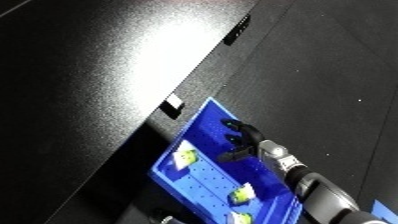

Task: Pick up the object and place it into the box

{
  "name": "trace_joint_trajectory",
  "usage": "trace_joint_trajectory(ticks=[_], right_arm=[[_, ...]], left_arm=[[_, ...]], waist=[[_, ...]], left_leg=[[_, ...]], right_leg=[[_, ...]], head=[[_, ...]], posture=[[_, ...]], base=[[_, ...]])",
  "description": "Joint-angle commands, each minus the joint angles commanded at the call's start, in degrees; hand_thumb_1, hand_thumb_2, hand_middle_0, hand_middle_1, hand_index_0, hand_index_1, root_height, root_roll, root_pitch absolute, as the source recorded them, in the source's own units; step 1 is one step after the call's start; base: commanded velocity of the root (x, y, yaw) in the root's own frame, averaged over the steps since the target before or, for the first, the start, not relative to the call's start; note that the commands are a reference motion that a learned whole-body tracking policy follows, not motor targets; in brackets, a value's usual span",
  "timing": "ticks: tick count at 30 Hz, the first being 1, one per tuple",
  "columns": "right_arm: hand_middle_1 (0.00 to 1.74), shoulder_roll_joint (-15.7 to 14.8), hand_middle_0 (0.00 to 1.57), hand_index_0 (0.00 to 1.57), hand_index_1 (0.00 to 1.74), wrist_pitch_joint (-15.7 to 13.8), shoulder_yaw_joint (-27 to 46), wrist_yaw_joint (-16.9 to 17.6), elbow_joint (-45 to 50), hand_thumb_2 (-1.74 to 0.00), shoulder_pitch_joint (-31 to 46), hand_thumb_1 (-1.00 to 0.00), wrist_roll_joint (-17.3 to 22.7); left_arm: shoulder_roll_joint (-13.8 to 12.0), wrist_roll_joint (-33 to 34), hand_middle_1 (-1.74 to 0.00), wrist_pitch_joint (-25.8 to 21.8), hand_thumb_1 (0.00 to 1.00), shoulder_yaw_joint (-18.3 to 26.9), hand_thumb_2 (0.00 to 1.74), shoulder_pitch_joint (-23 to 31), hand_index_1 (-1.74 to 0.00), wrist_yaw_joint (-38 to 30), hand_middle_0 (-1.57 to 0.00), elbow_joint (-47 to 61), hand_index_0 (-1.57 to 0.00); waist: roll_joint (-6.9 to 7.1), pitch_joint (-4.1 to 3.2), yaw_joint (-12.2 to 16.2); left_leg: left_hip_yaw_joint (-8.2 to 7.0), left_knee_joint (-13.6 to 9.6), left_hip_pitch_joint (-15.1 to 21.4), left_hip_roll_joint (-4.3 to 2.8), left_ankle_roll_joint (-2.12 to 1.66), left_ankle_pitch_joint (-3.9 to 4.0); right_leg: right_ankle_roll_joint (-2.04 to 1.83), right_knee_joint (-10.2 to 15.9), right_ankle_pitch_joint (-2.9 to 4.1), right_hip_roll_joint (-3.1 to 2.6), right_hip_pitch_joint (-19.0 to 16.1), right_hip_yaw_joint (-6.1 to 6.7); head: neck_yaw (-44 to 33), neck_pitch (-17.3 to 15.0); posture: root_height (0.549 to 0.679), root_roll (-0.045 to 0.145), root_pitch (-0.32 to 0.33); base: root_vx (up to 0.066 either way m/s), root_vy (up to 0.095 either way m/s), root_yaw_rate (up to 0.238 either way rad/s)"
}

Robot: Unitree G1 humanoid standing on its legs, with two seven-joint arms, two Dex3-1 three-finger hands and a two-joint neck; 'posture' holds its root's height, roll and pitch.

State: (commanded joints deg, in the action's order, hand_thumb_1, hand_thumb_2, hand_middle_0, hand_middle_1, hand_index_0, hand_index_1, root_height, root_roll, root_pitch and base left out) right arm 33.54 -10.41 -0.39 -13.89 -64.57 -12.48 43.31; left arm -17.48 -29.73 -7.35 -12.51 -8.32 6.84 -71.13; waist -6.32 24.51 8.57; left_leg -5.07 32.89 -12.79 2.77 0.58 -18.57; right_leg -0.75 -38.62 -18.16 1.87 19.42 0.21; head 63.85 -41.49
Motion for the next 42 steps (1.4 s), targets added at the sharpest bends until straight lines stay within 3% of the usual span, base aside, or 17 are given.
trace_joint_trajectory(ticks=[7, 11, 15, 23, 32, 42], right_arm=[[0.0, -0.2, 0.0, 0.0, 0.0, -2.1, -3.3, 0.9, 2.0, 0.0, -0.8, 0.0, -6.1], [0.0, -0.5, 0.0, 0.0, 0.0, -2.3, -5.4, 0.0, 3.5, 0.0, -1.3, 0.0, -8.8], [0.0, -1.6, 0.0, 0.0, 0.0, -1.5, -7.3, -0.5, 5.1, 0.0, -1.5, 0.0, -8.9], [0.0, -4.2, 0.0, 0.0, 0.0, 0.6, -11.0, -0.5, 7.0, 0.0, -2.9, 0.0, -11.0], [0.0, -5.8, 0.0, 0.0, 0.0, 5.1, -13.2, -0.7, 4.9, 0.0, -4.2, 0.0, -15.8], [0.0, -8.5, 0.0, 0.0, 0.0, 7.4, -15.6, 1.2, 3.5, 0.0, -5.2, 0.0, -16.4]], left_arm=[[-0.9, -1.1, 0.0, 0.6, 0.0, -0.3, 0.0, -0.1, 0.0, 0.5, 0.0, 0.6, 0.0], [-0.9, -1.1, 0.0, 0.3, 0.0, -0.6, 0.0, -0.2, 0.0, 0.7, 0.0, 0.9, 0.0], [-1.1, -0.6, 0.0, -1.2, 0.0, -0.7, 0.0, -0.8, 0.0, 0.2, 0.0, 1.2, 0.0], [-1.2, -1.1, 0.0, -1.8, 0.0, -1.1, 0.0, -2.4, 0.0, -0.2, 0.0, 1.7, 0.0], [-2.0, -2.0, 0.0, 2.0, 0.0, -0.1, 0.0, -3.2, 0.0, 3.1, 0.0, 1.4, 0.0], [-3.4, -0.3, 0.0, 1.8, 0.0, 0.3, 0.0, -4.8, 0.0, 3.9, 0.0, 1.7, 0.0]], waist=[[-0.02, 0.54, -0.8], [0.2, 0.55, -1.5], [0.99, 0.28, -2.6], [3.04, 0.28, -4.9], [3.7, 0.54, -6.7], [4.29, 0.96, -8.6]], left_leg=[[0.62, -0.7, -0.7, -0.01, -0.65, 1.12], [1.06, -0.4, -1.1, 0.01, -0.89, 1.28], [1.86, -0.1, -1.5, 0.02, -1.07, 1.5], [3.48, 1.0, -3.6, -0.22, -0.89, 1.78], [4.37, 2.4, -4.4, -0.43, -0.61, 2.07], [5.36, 1.6, -4.3, -0.91, -0.67, 3.73]], right_leg=[[0.19, 0.3, 0.09, 0.05, 0.3, -0.86], [0.42, -0.2, -0.29, 0.47, 0.1, -1.32], [0.42, -0.3, -0.42, 1.0, -0.2, -1.93], [0.25, -1.0, -0.42, 1.37, 0.2, -3.21], [0.2, -2.3, -0.81, 2.27, -0.1, -4.49], [-0.55, -2.5, -0.52, 3.1, -0.8, -6.08]], head=[[-2.9, 0.1], [-9.5, -0.4], [-18.1, 0.3], [-31.7, 2.7], [-50.0, 3.6], [-64.8, 3.9]], posture=[[0.648, 0.07, -0.014], [0.648, 0.073, -0.019], [0.648, 0.074, -0.022], [0.646, 0.064, -0.024], [0.644, 0.058, -0.035], [0.643, 0.047, -0.046]], base=[[-0.031, -0.023, 0.076], [-0.026, -0.022, 0.105], [-0.029, -0.063, 0.141], [-0.027, -0.076, 0.114], [0.003, -0.03, 0.119], [0.01, -0.043, 0.135]])
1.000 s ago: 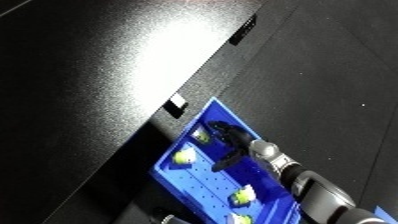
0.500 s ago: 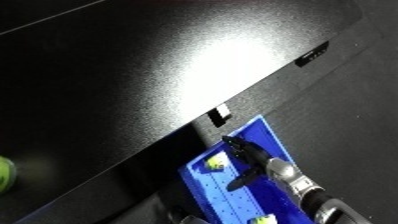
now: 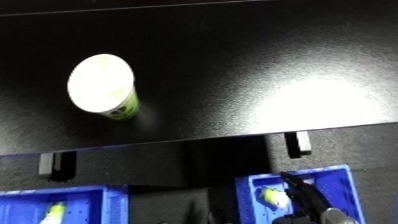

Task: Pick up the object and place it into the box

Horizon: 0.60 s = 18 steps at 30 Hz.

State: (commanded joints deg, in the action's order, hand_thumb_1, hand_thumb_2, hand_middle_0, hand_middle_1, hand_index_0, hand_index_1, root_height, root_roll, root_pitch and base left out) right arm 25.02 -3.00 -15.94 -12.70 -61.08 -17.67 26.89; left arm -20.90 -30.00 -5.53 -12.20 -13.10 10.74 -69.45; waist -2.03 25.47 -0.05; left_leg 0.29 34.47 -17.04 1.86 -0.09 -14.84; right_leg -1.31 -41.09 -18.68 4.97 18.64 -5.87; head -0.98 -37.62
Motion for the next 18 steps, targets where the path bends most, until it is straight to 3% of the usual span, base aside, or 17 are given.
trace_joint_trajectory(ticks=[8, 18], right_arm=[[0.0, -1.4, 0.0, 0.0, 0.0, 0.0, -1.0, 1.9, -1.3, 0.0, 0.3, 0.0, 0.7], [0.0, -2.6, 0.0, 0.0, 0.0, -0.4, -2.3, 3.3, -2.1, 0.0, 1.0, 0.0, 1.1]], left_arm=[[-1.5, -0.1, 0.0, 0.1, 0.0, -0.5, 0.0, -1.3, 0.0, 0.2, 0.0, 0.3, 0.0], [-2.7, -1.3, 0.0, -0.7, 0.0, -0.4, 0.0, -2.3, 0.0, 1.5, 0.0, 1.3, 0.0]], waist=[[0.21, 0.42, -1.3], [0.75, 0.92, -2.1]], left_leg=[[0.86, -1.0, 0.1, -0.34, -0.15, 1.21], [1.76, 0.0, 0.4, -0.4, 0.08, 0.63]], right_leg=[[-0.39, -0.6, -0.06, 0.88, -0.3, -1.42], [-0.39, -1.2, -0.69, 1.53, -1.2, -2.25]], head=[[-8.4, -3.5], [-15.4, -7.6]], posture=[[0.643, 0.045, -0.052], [0.642, 0.046, -0.067]], base=[[0.002, -0.029, 0.151], [0.012, -0.009, 0.065]])
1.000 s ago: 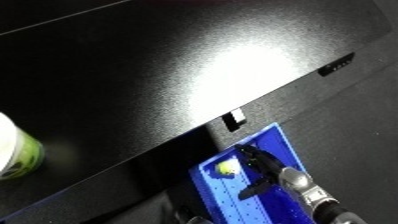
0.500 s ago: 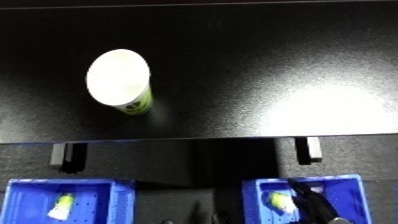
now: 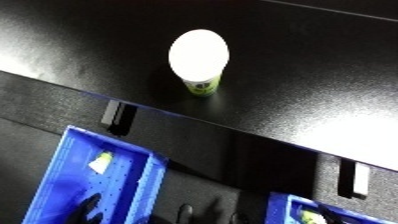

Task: Pick up the object and place it into the box

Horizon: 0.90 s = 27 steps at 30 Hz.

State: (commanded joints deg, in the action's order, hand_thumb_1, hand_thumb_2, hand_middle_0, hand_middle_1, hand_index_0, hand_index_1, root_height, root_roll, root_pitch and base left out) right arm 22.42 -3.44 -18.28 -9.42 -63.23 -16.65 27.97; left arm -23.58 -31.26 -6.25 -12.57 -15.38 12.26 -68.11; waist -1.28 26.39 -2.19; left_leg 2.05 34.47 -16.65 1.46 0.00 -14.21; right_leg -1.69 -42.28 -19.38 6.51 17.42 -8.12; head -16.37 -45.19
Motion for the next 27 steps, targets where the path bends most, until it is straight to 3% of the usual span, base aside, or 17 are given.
trace_joint_trajectory(ticks=[7, 12, 16, 23, 27], right_arm=[[0.0, 0.3, 0.0, 0.0, 0.0, 0.1, -0.1, -0.1, -0.6, 0.0, 0.3, 0.0, -0.6], [0.0, 1.2, 0.0, 0.0, 0.0, 0.5, 0.6, -0.2, 0.3, 0.0, 1.0, 0.0, -1.2], [0.0, 2.5, 0.0, 0.0, 0.0, 0.7, 1.0, -0.3, 1.1, 0.0, 1.8, 0.0, -1.4], [0.0, 4.3, 0.0, 0.0, 0.0, 0.4, 0.8, -0.4, 1.5, 0.0, 2.7, 0.0, 0.3], [0.0, 4.4, 0.0, 0.0, 0.0, -0.4, 0.4, -0.6, 0.4, 0.0, 2.8, 0.0, 2.3]], left_arm=[[-1.1, -1.1, 0.0, 0.6, 0.0, -0.3, 0.0, 0.1, 0.0, 6.8, 0.0, 4.2, 0.0], [-2.5, 0.7, 0.0, 3.9, 0.0, -2.8, 0.0, 0.8, 0.0, 17.0, 0.0, 11.0, 0.0], [-5.7, -0.1, 0.0, 7.9, 0.0, -5.7, 0.0, 1.3, 0.0, 25.7, 0.0, 20.6, 0.0], [-15.2, -12.0, 0.0, 21.4, 0.0, -12.0, 0.0, 0.6, 0.0, 39.9, 0.0, 47.1, 0.0], [-17.4, -24.5, 0.0, 27.1, 0.0, -12.5, 0.0, -1.0, 0.0, 43.0, 0.0, 60.7, 0.0]], waist=[[-0.16, 0.21, -0.3], [-0.68, 0.61, -0.6], [-1.33, 1.09, -0.8], [-2.15, 1.68, -1.8], [-2.11, 1.75, -2.6]], left_leg=[[-0.03, 0.7, 0.2, -0.14, 0.21, -0.56], [-0.08, 0.7, 0.1, -0.11, 0.26, -0.8], [0.01, 0.6, 0.2, 0.02, 0.29, -1.07], [0.8, 0.8, -0.1, 0.71, 0.47, -1.62], [1.41, 1.0, -0.2, 1.22, 0.57, -1.97]], right_leg=[[-0.07, -0.5, -0.32, 0.33, -0.3, -0.29], [-0.4, -0.4, -0.21, 0.55, -0.3, -0.49], [-0.79, -0.2, -0.02, 0.92, -0.4, -0.62], [-1.62, 0.1, 0.56, 1.87, -0.8, -1.38], [-1.78, 0.2, 0.83, 2.32, -1.2, -1.98]], head=[[-1.3, 0.4], [-1.2, 1.8], [0.2, 2.9], [3.9, 3.8], [6.3, 4.0]], posture=[[0.641, 0.044, -0.072], [0.641, 0.044, -0.07], [0.642, 0.044, -0.069], [0.644, 0.043, -0.067], [0.645, 0.041, -0.069]], base=[[0.012, 0.018, -0.002], [-0.002, 0.033, -0.01], [-0.007, 0.038, 0.0], [-0.008, 0.008, 0.076], [0.009, -0.035, 0.127]])
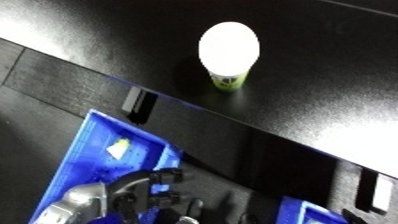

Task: Pick up the object and place it into the box

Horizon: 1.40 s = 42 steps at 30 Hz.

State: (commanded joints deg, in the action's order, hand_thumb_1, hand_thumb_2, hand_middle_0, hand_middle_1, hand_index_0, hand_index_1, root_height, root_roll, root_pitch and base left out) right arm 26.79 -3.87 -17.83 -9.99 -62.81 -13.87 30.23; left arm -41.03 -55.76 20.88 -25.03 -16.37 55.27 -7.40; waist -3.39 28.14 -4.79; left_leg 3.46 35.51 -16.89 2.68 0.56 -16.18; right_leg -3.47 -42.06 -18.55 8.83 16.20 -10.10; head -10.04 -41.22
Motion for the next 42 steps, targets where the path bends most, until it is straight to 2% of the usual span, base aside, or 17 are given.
trace_joint_trajectory(ticks=[2, 5, 8, 11, 15, 18, 22, 26, 31, 36, 42], right_arm=[[0.0, -0.3, 0.0, 0.0, 0.0, -0.4, -0.1, 0.0, -0.4, 0.0, 0.2, 0.0, 0.8], [0.0, -1.1, 0.0, 0.0, 0.0, -1.2, 0.1, 0.0, -1.1, 0.0, 0.7, 0.0, 1.6], [0.0, -2.1, 0.0, 0.0, 0.0, -2.0, 0.6, -0.1, -1.7, 0.0, 1.5, 0.0, 2.1], [0.0, -3.1, 0.0, 0.0, 0.0, -2.9, 1.2, -0.5, -2.1, 0.0, 2.5, 0.0, 2.1], [0.0, -4.6, 0.0, 0.0, 0.0, -3.8, 2.5, -0.9, -2.2, 0.0, 4.0, 0.0, 1.6], [0.0, -5.3, 0.0, 0.0, 0.0, -4.3, 2.8, -1.2, -2.3, 0.0, 4.7, 0.0, 1.4], [0.0, -5.5, 0.0, 0.0, 0.0, -4.7, 2.7, -1.5, -2.8, 0.0, 4.8, 0.0, 1.5], [0.0, -5.6, 0.0, 0.0, 0.0, -4.9, 2.3, -1.6, -2.8, 0.0, 4.7, 0.0, 1.6], [0.0, -5.5, 0.0, 0.0, 0.0, -4.7, 1.9, -1.5, -2.9, 0.0, 4.6, 0.0, 1.3], [0.0, -5.1, 0.0, 0.0, 0.0, -4.7, 1.1, -1.6, -3.1, 0.0, 3.9, 0.0, 1.2], [0.0, -4.1, 0.0, 0.0, 0.0, -4.1, 0.4, -1.8, -2.9, 0.0, 3.0, 0.0, 1.0]], left_arm=[[0.5, -6.8, 0.0, 0.9, 0.0, 1.1, 0.0, -0.8, 0.0, -0.7, 0.0, 5.1, 0.0], [2.1, -16.5, 0.0, -1.1, 0.0, 3.3, 0.0, -1.9, 0.0, -4.1, 0.0, 10.5, 0.0], [4.7, -23.4, 0.0, -7.2, 0.0, 7.1, 0.0, -2.6, 0.0, -10.3, 0.0, 13.4, 0.0], [8.3, -24.9, 0.0, -14.8, 0.0, 12.5, 0.0, -2.6, 0.0, -18.4, 0.0, 14.0, 0.0], [12.1, -20.0, 0.0, -21.0, 0.0, 20.3, 0.0, -2.0, 0.0, -26.5, 0.0, 13.6, 0.0], [13.1, -13.2, 0.0, -25.4, 0.0, 24.7, 0.0, -1.9, 0.0, -31.6, 0.0, 13.4, 0.0], [13.8, -4.3, 0.0, -30.5, 0.0, 27.2, 0.0, -2.9, 0.0, -36.7, 0.0, 14.3, 0.0], [13.2, 3.8, 0.0, -33.6, 0.0, 27.3, 0.0, -4.5, 0.0, -42.1, 0.0, 15.7, 0.0], [11.4, 13.3, 0.0, -35.1, 0.0, 26.6, 0.0, -6.5, 0.0, -49.7, 0.0, 16.1, 0.0], [9.3, 21.3, 0.0, -34.0, 0.0, 24.9, 0.0, -9.2, 0.0, -56.5, 0.0, 15.5, 0.0], [6.9, 25.4, 0.0, -31.6, 0.0, 22.2, 0.0, -12.3, 0.0, -62.0, 0.0, 12.8, 0.0]], waist=[[0.18, -0.08, -0.4], [0.65, -0.29, -1.0], [1.27, -0.51, -1.8], [2.02, -0.77, -2.5], [2.84, -1.03, -3.2], [3.21, -1.1, -3.3], [3.39, -1.1, -3.0], [3.48, -1.06, -2.6], [3.31, -0.97, -1.8], [3.07, -0.82, -0.8], [2.86, -0.37, 0.6]], left_leg=[[0.27, 0.0, 0.0, 0.18, 0.0, -0.14], [0.66, -0.1, -0.1, 0.37, -0.07, -0.21], [1.03, -0.3, -0.1, 0.56, -0.21, -0.13], [1.35, -0.6, 0.0, 0.76, -0.36, 0.04], [1.75, -1.1, 0.2, 0.84, -0.51, 0.3], [1.91, -1.5, 0.5, 0.79, -0.6, 0.47], [1.81, -1.3, 0.4, 0.75, -0.63, 0.49], [1.54, -1.2, 0.3, 0.5, -0.69, 0.51], [1.12, -1.1, 0.3, 0.17, -0.74, 0.59], [0.63, -0.6, -0.1, -0.14, -0.76, 0.59], [0.06, 0.3, -0.7, -0.66, -0.84, 0.57]], right_leg=[[0.03, 0.0, 0.06, 0.12, -0.1, -0.25], [0.12, 0.0, 0.08, 0.18, -0.1, -0.59], [0.23, -0.1, -0.01, 0.21, -0.1, -0.88], [0.38, -0.2, -0.14, 0.15, 0.0, -1.09], [0.62, -0.5, -0.38, 0.07, 0.0, -1.4], [0.76, -0.7, -0.63, 0.09, -0.1, -1.63], [0.92, -1.3, -0.97, 0.1, 0.1, -1.71], [1.02, -1.6, -1.15, -0.02, 0.2, -1.59], [1.08, -2.1, -1.34, -0.14, 0.5, -1.21], [1.11, -2.5, -1.27, -0.31, 1.1, -0.72], [1.09, -3.1, -1.14, -0.64, 2.2, 0.07]], head=[[1.0, -0.1], [2.4, 0.2], [3.3, 0.5], [4.1, 0.4], [5.4, 0.3], [6.1, 0.2], [6.0, 0.4], [5.5, 0.6], [4.5, 0.8], [3.6, 0.9], [1.7, 1.6]], posture=[[0.645, 0.04, -0.068], [0.645, 0.038, -0.067], [0.644, 0.037, -0.066], [0.644, 0.037, -0.064], [0.644, 0.036, -0.064], [0.643, 0.036, -0.065], [0.642, 0.036, -0.066], [0.641, 0.036, -0.066], [0.64, 0.035, -0.067], [0.639, 0.037, -0.067], [0.637, 0.036, -0.068]], base=[[0.013, -0.051, 0.114], [0.015, -0.054, 0.093], [0.024, -0.049, 0.057], [0.024, -0.042, 0.031], [0.023, -0.039, 0.02], [0.017, -0.022, -0.003], [0.002, -0.013, -0.045], [0.003, -0.01, -0.083], [0.007, 0.0, -0.073], [0.005, 0.006, -0.067], [-0.002, 0.014, -0.078]])
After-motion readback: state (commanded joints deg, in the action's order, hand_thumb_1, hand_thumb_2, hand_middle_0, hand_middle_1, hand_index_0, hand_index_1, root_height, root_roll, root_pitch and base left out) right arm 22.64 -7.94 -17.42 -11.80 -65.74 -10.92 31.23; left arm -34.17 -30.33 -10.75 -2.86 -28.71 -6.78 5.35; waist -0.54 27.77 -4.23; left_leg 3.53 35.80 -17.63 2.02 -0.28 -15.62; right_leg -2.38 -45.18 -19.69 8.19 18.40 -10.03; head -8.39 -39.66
